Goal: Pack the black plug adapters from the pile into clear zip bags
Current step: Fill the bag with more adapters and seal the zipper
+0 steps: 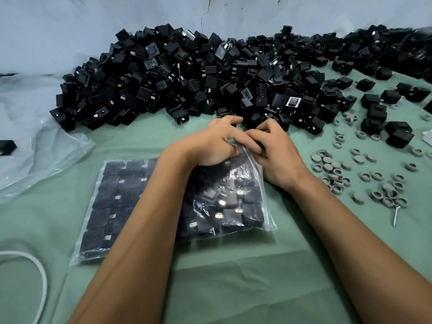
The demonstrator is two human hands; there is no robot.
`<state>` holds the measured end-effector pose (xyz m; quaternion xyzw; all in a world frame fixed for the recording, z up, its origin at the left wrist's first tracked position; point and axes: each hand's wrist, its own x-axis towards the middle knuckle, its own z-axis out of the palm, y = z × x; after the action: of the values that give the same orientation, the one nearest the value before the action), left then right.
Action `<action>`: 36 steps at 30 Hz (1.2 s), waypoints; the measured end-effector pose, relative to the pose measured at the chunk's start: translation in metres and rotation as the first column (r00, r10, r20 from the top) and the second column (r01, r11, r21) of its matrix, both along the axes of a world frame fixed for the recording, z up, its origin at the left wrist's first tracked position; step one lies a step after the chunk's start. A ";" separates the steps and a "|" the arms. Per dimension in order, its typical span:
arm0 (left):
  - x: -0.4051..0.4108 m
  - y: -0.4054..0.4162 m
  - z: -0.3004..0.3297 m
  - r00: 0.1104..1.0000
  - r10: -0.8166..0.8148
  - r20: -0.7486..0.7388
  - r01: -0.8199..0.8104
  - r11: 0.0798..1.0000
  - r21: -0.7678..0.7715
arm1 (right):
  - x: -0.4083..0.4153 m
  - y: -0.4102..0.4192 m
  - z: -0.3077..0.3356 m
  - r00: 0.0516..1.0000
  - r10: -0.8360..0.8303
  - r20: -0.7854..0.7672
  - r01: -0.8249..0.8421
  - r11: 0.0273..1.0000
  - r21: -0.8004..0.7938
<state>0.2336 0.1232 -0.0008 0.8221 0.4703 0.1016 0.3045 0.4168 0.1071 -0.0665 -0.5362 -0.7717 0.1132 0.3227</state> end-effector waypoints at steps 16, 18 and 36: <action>-0.005 -0.003 0.003 1.000 0.016 0.001 -0.016 0.998 0.062 | 0.008 -0.004 0.005 0.998 0.009 0.068 -0.008 1.000 -0.020; -0.007 -0.002 0.004 1.000 0.012 0.007 -0.013 0.998 0.067 | 0.008 -0.003 0.005 0.997 0.019 0.074 -0.017 0.999 -0.030; -0.030 0.008 0.002 0.957 -0.098 0.272 0.083 0.994 0.066 | 0.023 -0.016 0.026 0.875 0.198 -0.442 -0.339 0.903 -0.265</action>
<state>0.2032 0.1309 0.0013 0.8285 0.3824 0.2133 0.3490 0.4396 0.0916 -0.0401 -0.4336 -0.7252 0.3954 0.3603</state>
